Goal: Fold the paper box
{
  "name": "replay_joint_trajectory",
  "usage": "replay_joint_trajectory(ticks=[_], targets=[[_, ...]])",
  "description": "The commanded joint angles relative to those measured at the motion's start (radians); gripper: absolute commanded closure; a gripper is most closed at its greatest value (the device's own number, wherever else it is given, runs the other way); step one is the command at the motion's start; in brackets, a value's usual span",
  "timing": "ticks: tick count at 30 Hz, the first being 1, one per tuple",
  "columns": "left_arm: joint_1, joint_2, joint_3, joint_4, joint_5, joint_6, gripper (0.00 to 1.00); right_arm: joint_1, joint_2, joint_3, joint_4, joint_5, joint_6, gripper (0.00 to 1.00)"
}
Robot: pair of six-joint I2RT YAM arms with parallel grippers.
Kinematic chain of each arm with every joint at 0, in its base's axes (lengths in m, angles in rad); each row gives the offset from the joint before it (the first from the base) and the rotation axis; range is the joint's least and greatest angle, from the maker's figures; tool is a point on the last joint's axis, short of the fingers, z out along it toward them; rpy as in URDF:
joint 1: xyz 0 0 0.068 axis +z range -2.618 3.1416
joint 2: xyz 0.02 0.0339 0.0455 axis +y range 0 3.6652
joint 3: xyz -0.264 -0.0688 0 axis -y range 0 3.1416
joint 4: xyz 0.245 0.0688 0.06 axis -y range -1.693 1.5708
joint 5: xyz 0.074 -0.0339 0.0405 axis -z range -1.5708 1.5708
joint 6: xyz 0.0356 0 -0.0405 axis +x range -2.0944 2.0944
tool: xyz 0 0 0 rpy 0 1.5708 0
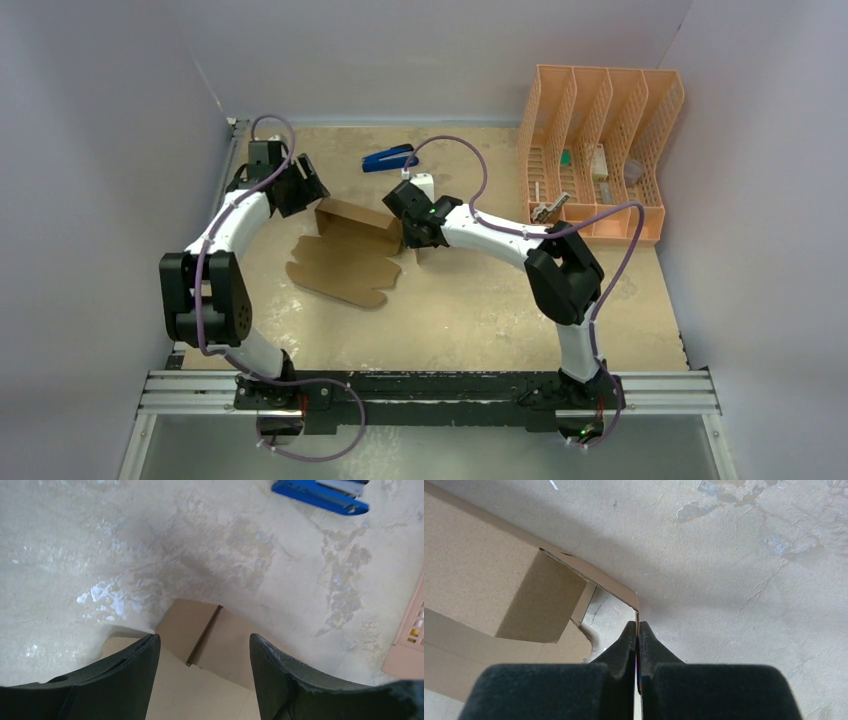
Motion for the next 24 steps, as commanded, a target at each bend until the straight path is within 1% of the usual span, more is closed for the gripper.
replay_joint_trajectory(ticks=[1,5,6,9,11,15,24], targets=[[0.006,-0.034,-0.044,0.038,0.011,0.015,0.37,0.002,-0.054,0.016,-0.007,0.040,-0.034,1.00],[0.006,-0.032,-0.085,0.064,0.041,0.006,0.46,0.002,-0.053,0.028,-0.010,0.040,-0.045,1.00],[0.006,-0.037,-0.100,0.073,0.054,0.001,0.51,0.002,-0.051,0.033,-0.014,0.042,-0.047,1.00],[0.006,-0.061,-0.156,0.106,0.090,-0.025,0.60,0.002,-0.049,0.045,-0.021,0.041,-0.048,1.00],[0.005,-0.092,-0.201,0.132,0.110,-0.049,0.64,0.002,-0.044,0.057,-0.029,0.039,-0.046,1.00],[0.003,-0.171,-0.296,0.187,0.133,-0.091,0.67,0.001,-0.037,0.081,-0.060,0.007,-0.039,1.00],[0.003,-0.289,-0.437,0.273,0.167,-0.134,0.67,0.002,0.014,0.212,-0.172,-0.056,-0.033,1.00]])
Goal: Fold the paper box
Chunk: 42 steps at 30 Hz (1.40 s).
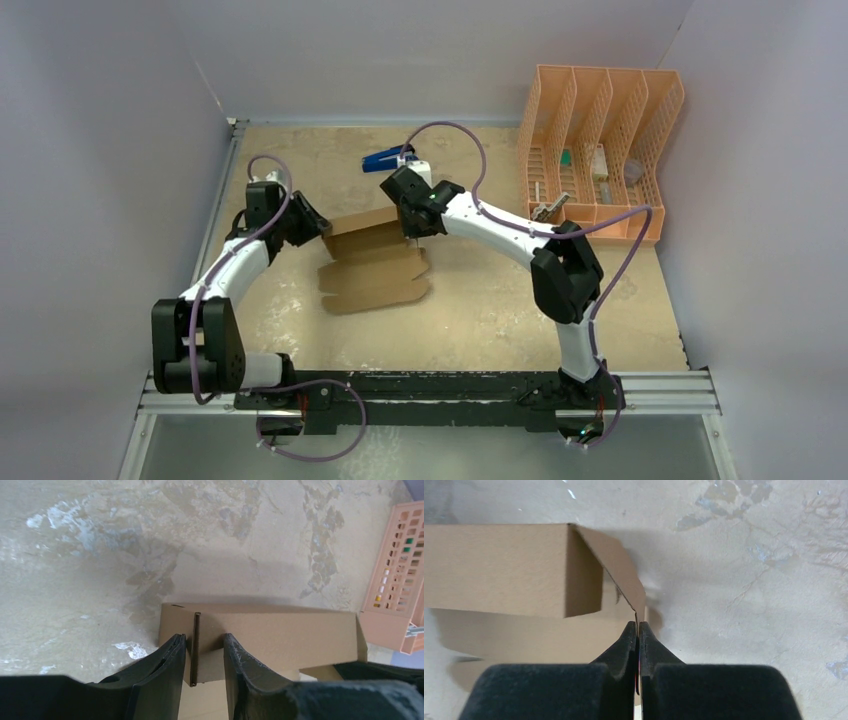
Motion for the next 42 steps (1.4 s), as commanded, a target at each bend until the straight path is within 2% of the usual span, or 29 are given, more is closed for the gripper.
replay_joint_trajectory(ticks=[1,8,14,21,28,36,42], targets=[[-0.004,-0.057,-0.051,0.063,0.068,-0.036,0.67,0.005,0.013,0.095,-0.047,-0.046,0.020,1.00],[-0.010,-0.108,-0.099,0.089,0.104,-0.067,0.67,0.005,0.007,0.047,-0.001,-0.059,0.083,1.00],[-0.014,-0.111,-0.124,0.084,0.094,-0.037,0.67,0.005,-0.039,-0.099,0.154,-0.104,0.051,0.99],[-0.014,-0.119,-0.098,0.029,0.048,0.009,0.67,0.000,-0.161,-0.342,0.428,-0.217,-0.050,0.83],[-0.015,-0.117,-0.094,0.016,0.040,0.019,0.67,-0.041,-0.259,-0.500,0.660,-0.370,-0.149,0.68],[-0.015,-0.102,-0.081,0.001,0.033,0.036,0.67,-0.128,-0.301,-0.589,0.812,-0.641,-0.273,0.52],[-0.015,-0.086,-0.069,-0.006,0.041,0.051,0.67,-0.148,-0.285,-0.588,0.854,-0.818,-0.435,0.50]])
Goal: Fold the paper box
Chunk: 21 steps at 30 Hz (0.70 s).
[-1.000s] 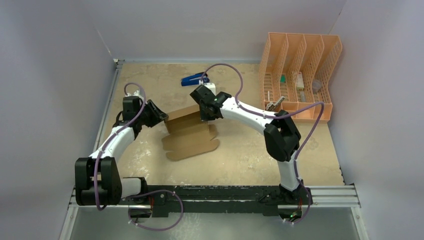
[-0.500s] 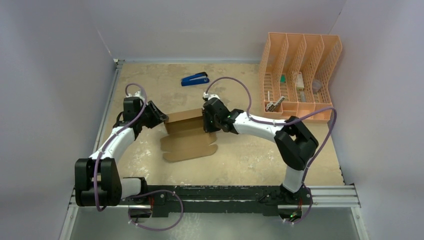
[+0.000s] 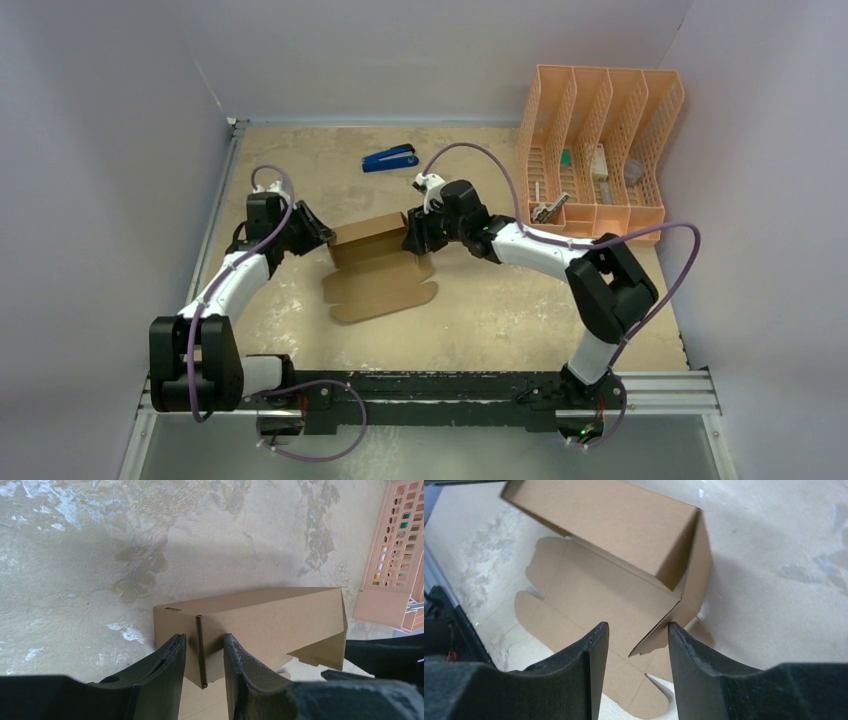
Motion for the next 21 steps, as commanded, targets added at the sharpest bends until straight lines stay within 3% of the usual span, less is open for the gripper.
replay_joint_trajectory(ticks=[1,8,13,21], targets=[[-0.002,0.017,0.042,-0.031,-0.008,0.046,0.67,0.002,-0.006,0.019,0.084,-0.211,-0.164,0.49],[-0.004,0.030,0.047,-0.020,0.009,0.045,0.67,0.002,0.064,0.080,0.084,-0.287,-0.168,0.48],[-0.004,0.027,0.048,-0.030,-0.001,0.055,0.67,0.002,0.064,0.065,0.121,-0.230,-0.161,0.48],[-0.004,0.030,0.053,-0.045,-0.028,0.071,0.67,0.002,-0.033,0.060,-0.009,-0.142,-0.250,0.48]])
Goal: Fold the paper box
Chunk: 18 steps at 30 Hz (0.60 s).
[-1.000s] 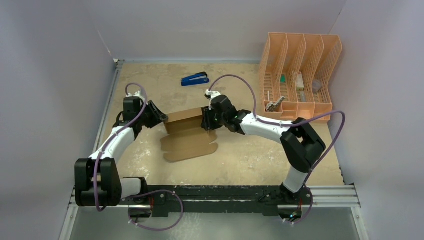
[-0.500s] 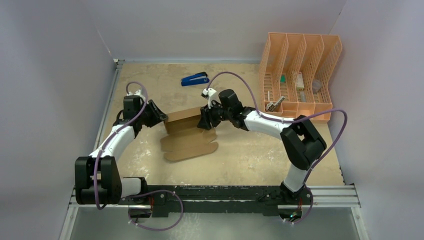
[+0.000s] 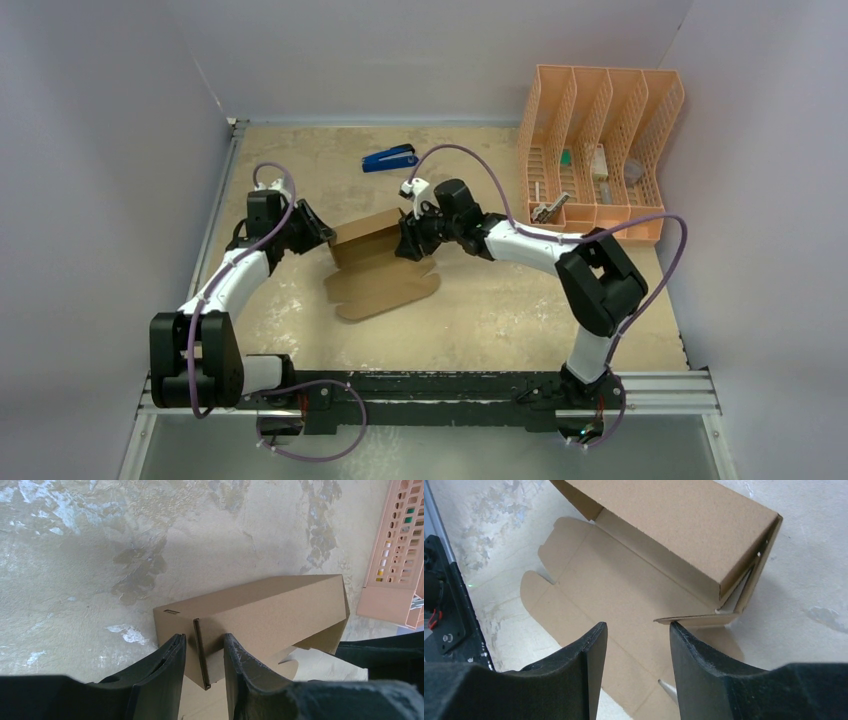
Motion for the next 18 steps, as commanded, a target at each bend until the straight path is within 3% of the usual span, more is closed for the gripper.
replay_joint_trajectory(ticks=[1,10,18], targets=[[-0.004,0.009,0.033,-0.031,-0.037,0.049,0.67,0.003,-0.125,0.014,-0.059,0.061,-0.075,0.47],[-0.004,0.013,0.043,-0.042,-0.049,0.061,0.67,-0.053,-0.276,0.010,-0.224,0.074,-0.192,0.43],[-0.004,0.013,0.045,-0.041,-0.048,0.061,0.66,-0.256,-0.273,0.017,-0.231,0.097,-0.252,0.45]])
